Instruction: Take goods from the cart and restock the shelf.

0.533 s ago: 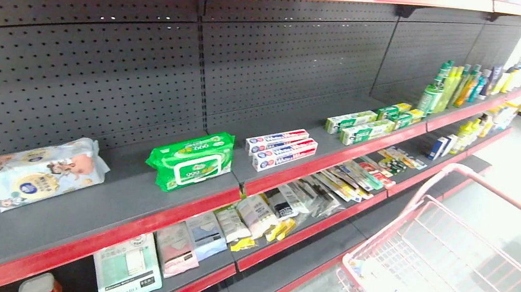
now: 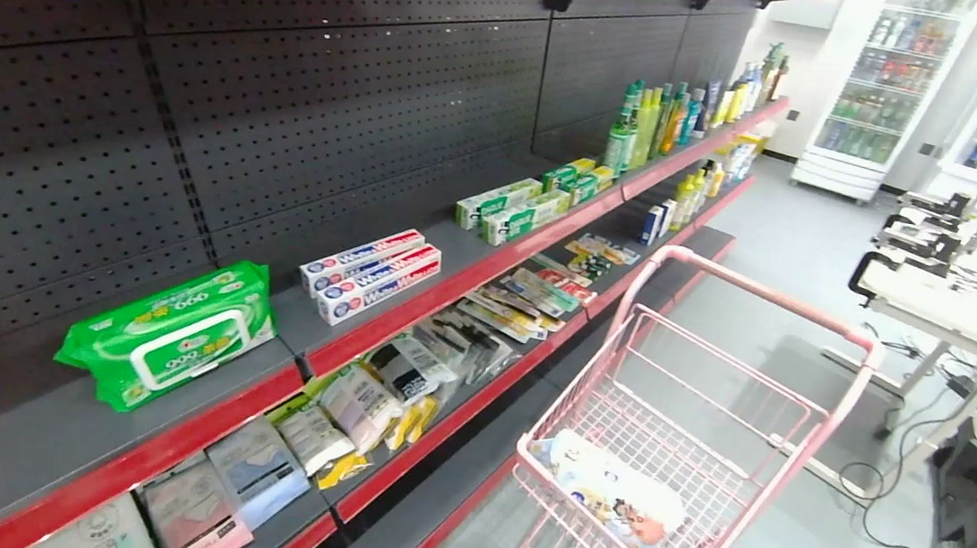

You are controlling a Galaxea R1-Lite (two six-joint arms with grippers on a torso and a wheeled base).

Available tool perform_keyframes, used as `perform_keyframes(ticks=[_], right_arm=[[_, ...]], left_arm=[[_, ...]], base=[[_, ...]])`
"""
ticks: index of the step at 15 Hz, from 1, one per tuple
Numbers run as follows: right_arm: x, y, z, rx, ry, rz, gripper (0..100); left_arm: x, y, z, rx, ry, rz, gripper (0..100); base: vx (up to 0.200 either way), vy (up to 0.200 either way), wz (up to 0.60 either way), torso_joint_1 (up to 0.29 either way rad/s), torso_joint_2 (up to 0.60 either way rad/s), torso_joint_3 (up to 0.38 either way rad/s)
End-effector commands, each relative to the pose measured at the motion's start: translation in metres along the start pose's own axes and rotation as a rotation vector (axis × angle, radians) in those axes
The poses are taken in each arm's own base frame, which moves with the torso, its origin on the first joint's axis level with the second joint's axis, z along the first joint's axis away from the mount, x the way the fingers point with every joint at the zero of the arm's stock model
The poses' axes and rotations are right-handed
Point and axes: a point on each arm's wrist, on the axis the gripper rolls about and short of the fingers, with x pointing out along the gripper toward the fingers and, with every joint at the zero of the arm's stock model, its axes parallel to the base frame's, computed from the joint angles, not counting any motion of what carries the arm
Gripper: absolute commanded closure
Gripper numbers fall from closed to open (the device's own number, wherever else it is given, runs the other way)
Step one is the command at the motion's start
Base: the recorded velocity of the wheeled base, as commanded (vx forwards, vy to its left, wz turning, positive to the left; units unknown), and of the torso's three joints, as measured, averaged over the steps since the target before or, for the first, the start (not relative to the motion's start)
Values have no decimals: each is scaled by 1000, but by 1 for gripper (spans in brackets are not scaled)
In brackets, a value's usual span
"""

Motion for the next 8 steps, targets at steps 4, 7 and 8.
perform_keyframes(ticks=[4,7,8], right_arm=[[0,0,0,-1,-1,0,0],[0,0,0,0,0,2,0],[0,0,0,5,-1,2,0]], left_arm=[[0,0,0,0,1,1,0],[0,0,0,-3,1,1,0],[0,0,0,-3,1,1,0]], base=[[0,0,0,0,0,0],[0,0,0,0,0,0],[0,0,0,0,0,0]])
